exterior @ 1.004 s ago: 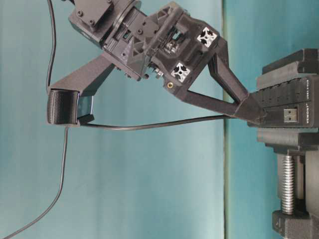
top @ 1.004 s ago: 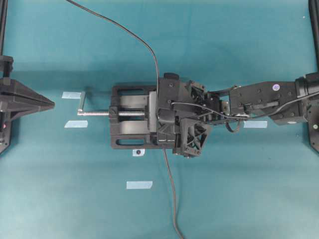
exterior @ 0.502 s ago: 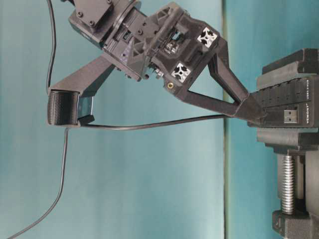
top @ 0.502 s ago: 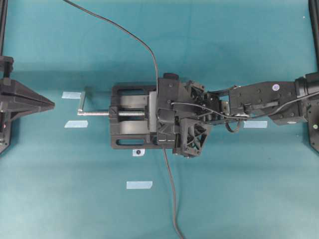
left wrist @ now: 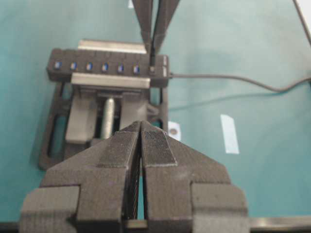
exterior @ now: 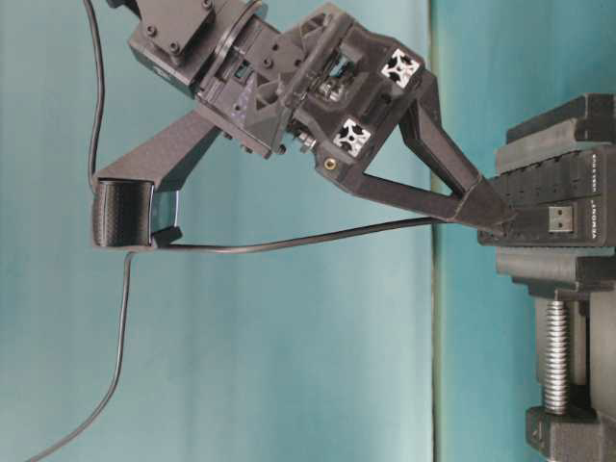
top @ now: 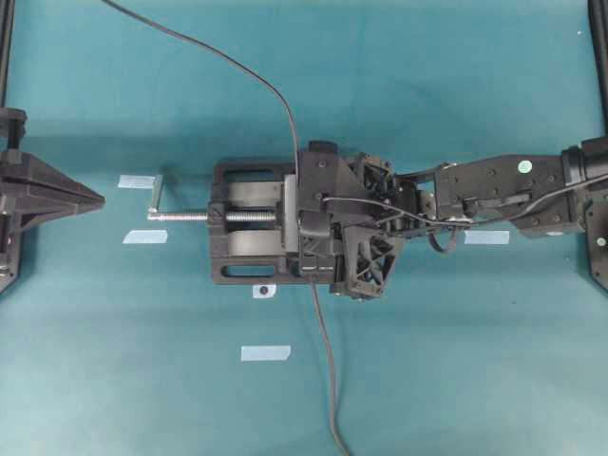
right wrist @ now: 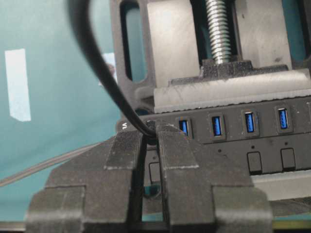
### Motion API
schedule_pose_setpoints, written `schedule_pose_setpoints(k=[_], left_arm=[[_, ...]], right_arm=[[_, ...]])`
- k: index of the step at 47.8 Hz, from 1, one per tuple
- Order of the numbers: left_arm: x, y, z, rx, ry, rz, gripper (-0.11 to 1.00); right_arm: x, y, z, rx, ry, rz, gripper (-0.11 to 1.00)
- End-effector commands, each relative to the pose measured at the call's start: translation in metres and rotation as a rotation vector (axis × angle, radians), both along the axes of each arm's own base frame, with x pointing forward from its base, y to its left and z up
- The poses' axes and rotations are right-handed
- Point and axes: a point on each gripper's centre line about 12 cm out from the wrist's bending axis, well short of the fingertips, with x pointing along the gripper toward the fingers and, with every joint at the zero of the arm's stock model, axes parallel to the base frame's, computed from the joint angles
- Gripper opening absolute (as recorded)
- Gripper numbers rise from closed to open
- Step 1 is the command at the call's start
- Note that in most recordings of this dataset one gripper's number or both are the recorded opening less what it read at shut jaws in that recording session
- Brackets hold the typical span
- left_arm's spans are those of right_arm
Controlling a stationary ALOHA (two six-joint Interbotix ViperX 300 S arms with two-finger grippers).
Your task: Insert the USB into the front port of the fixed hub.
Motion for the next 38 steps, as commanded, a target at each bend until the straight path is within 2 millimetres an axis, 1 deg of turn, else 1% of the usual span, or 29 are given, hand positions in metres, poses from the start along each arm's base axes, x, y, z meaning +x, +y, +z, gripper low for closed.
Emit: schedule_pose_setpoints(k=[1, 38], left_arm=[[0.0016, 0.0000, 0.0046, -0.001, -0.015, 0.001, 0.00], [-0.0006, 0.0000, 0.0047, -0.003, -0.025, 0.001, 0.00]], right_arm=[[0.0058, 0.0013, 0.0138, 0.003, -0.040, -0.001, 0.03], [0.0073, 0.0048, 0.0062, 0.013, -0.022, -0.002, 0.03]])
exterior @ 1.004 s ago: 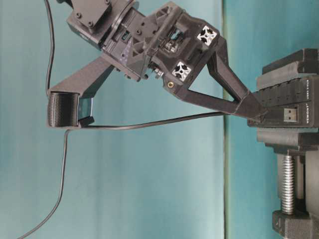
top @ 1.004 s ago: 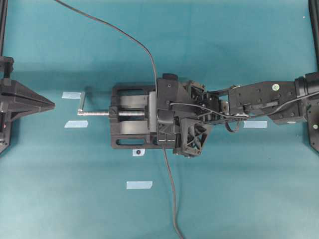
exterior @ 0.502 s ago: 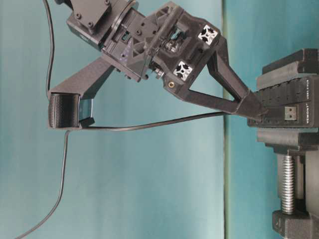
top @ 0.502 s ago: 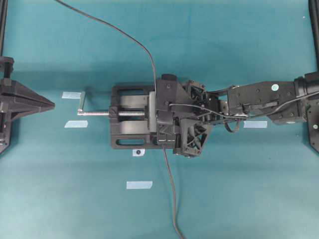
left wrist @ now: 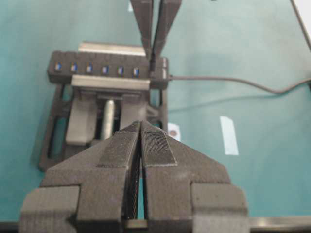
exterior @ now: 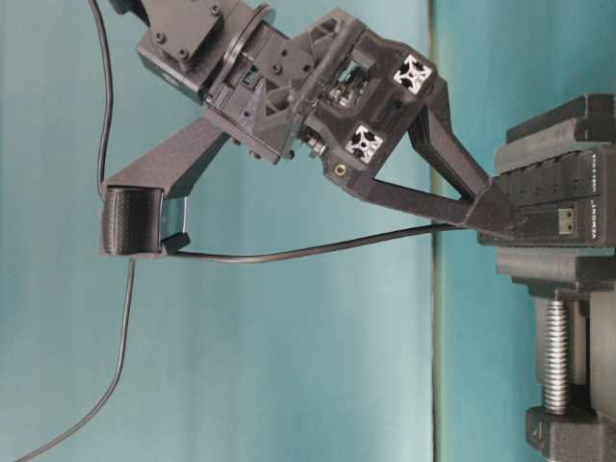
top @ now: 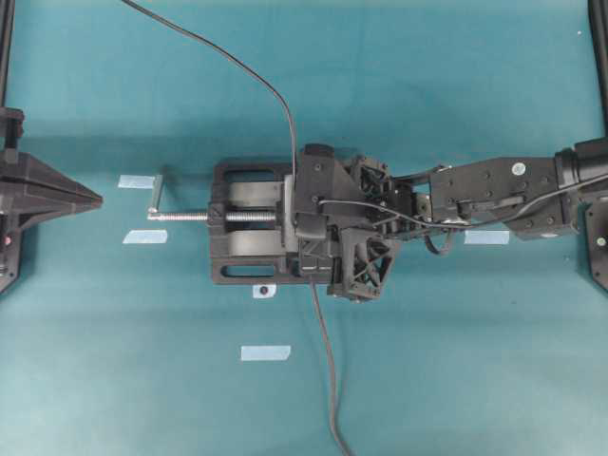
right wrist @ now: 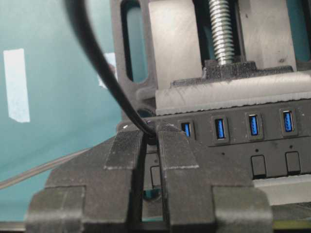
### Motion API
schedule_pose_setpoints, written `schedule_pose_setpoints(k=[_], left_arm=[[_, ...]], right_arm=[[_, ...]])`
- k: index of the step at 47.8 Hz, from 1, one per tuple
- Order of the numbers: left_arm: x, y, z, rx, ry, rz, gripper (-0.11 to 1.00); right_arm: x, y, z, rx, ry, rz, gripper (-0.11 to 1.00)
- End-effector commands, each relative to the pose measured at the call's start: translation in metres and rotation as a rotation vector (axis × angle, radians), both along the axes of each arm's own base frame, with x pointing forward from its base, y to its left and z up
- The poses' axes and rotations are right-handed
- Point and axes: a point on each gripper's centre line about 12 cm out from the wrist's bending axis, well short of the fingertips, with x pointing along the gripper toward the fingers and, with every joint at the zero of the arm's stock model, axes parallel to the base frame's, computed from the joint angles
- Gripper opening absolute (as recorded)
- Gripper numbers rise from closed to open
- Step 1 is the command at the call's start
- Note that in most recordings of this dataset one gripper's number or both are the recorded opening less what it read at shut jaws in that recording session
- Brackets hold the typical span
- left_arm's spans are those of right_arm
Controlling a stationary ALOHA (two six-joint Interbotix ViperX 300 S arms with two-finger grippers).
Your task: Insert the USB into the front port of the fixed hub.
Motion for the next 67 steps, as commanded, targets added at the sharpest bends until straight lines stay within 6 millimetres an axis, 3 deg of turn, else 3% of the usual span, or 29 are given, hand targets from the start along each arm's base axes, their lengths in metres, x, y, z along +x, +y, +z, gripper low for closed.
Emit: schedule_pose_setpoints(k=[1, 67], left_arm=[[0.002, 0.000, 0.005, 0.002, -0.017, 0.002, 0.00], [0.001, 0.000, 0.003, 0.000, -0.012, 0.002, 0.00]], right_arm=[[0.004, 0.003, 0.009, 0.014, -0.027, -0.006, 0.03], [-0.002, 0.021, -0.013, 0.031, 0.051, 0.018, 0.02]])
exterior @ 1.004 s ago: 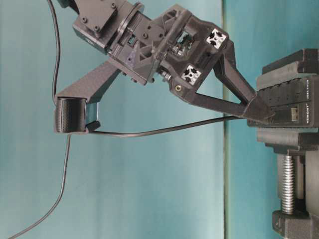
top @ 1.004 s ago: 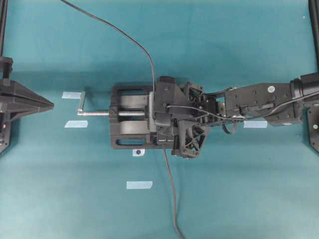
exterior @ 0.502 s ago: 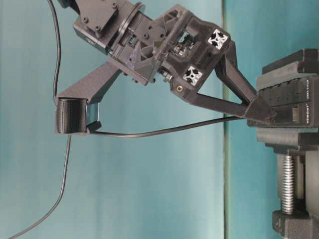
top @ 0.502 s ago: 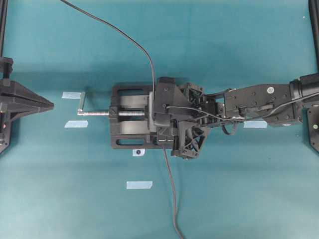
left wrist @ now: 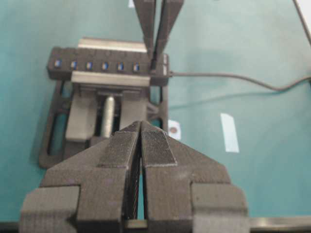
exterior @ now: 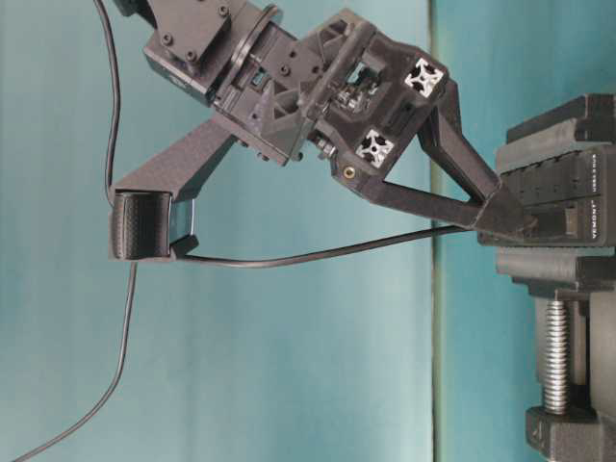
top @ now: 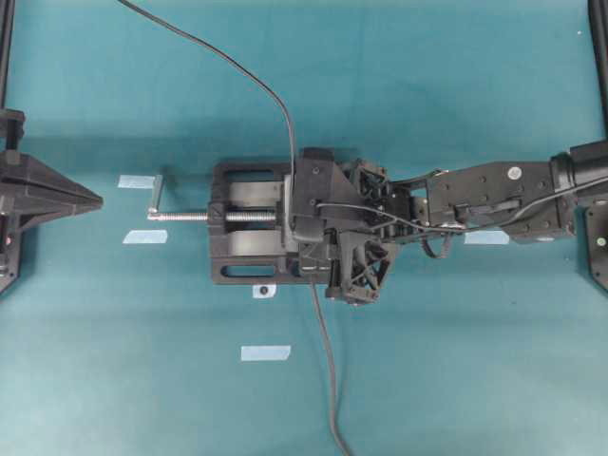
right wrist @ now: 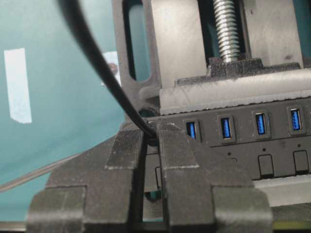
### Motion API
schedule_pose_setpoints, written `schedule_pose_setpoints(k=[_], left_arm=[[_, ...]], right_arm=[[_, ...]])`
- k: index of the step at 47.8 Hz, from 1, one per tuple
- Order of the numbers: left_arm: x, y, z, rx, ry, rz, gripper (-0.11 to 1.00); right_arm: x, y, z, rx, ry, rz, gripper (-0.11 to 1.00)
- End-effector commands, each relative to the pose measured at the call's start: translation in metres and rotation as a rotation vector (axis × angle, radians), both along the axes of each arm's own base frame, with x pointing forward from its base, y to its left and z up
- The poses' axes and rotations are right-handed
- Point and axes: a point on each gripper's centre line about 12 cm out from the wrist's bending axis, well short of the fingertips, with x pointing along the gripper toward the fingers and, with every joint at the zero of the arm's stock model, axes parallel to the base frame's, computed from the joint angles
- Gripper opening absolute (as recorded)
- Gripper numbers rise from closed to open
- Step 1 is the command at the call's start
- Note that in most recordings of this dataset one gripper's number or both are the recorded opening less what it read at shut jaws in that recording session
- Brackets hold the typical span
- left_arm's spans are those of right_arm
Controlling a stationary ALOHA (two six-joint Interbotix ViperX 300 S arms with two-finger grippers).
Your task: Insert the USB into the front port of the fixed hub.
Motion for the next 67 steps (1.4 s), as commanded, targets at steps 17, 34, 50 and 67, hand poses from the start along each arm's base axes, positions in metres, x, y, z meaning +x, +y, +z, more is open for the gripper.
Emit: schedule_pose_setpoints(k=[17, 34, 50, 67], left_arm=[[0.0014, 0.0003, 0.0029, -0.001, -0.012, 0.002, 0.00], [0.0014, 0.0003, 0.0029, -0.001, -0.012, 0.002, 0.00], [0.0015, 0.0003, 0.0035, -0.001, -0.014, 0.002, 0.00], [0.0015, 0.0003, 0.0035, -0.001, -0.014, 0.002, 0.00]], right_arm=[[-0.0056, 0.0145, -0.0032, 0.013, 0.049, 0.020, 0.02], [-0.0060, 0.0145, -0.0028, 0.013, 0.050, 0.020, 0.02], [-0.0054, 0.0146, -0.0022, 0.012, 0.047, 0.021, 0.02], [-0.0032, 0.0109, 0.0011, 0.013, 0.041, 0.012, 0.02]])
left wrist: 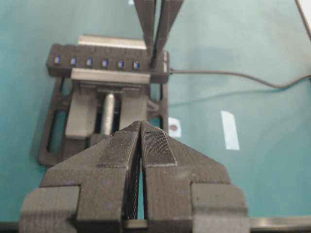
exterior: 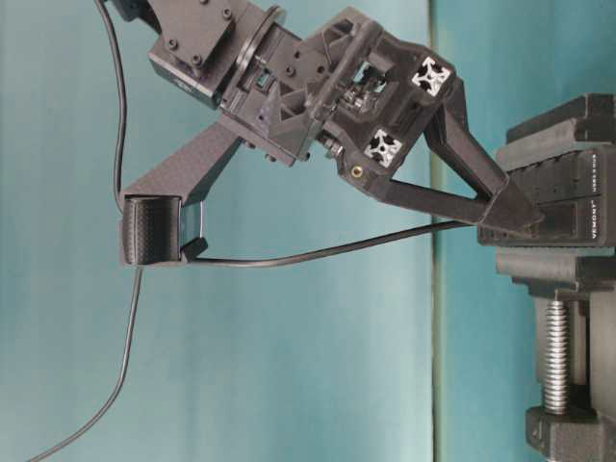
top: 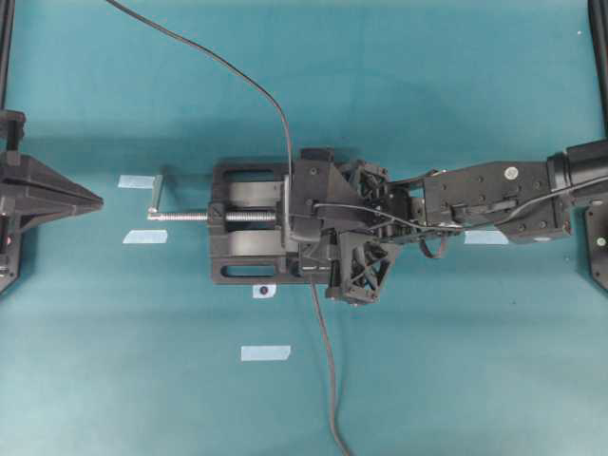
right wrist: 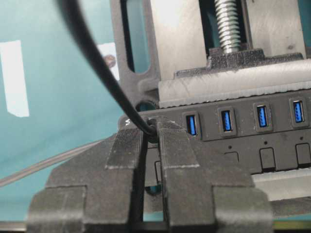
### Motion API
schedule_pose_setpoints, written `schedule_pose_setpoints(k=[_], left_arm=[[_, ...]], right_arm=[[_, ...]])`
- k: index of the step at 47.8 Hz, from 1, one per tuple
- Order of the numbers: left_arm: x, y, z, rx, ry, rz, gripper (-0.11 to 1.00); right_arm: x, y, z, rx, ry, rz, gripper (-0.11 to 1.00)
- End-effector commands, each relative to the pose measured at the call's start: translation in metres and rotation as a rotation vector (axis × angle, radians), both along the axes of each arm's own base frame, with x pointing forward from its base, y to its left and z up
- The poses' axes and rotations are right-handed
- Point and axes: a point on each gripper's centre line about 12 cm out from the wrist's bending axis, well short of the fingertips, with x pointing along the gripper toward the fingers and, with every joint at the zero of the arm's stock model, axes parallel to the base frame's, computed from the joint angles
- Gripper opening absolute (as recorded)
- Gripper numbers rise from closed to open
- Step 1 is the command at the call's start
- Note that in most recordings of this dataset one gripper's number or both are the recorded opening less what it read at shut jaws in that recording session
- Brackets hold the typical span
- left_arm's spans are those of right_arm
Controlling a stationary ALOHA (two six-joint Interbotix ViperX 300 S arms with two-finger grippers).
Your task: Insert the USB into the front port of the fixed hub.
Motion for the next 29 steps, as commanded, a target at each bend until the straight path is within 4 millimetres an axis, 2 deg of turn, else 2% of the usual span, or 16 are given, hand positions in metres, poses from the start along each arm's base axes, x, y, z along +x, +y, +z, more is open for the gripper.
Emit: schedule_pose_setpoints(k=[1, 29], left_arm=[[0.0020, 0.0004, 0.0052, 0.002, -0.017, 0.002, 0.00], [0.0018, 0.0004, 0.0043, 0.002, -0.014, 0.002, 0.00]], right_arm=[[-0.0015, 0.0109, 0.0026, 0.014, 0.006, 0.011, 0.02], [0.0005, 0.0098, 0.0072, 0.014, -0.014, 0.009, 0.04]])
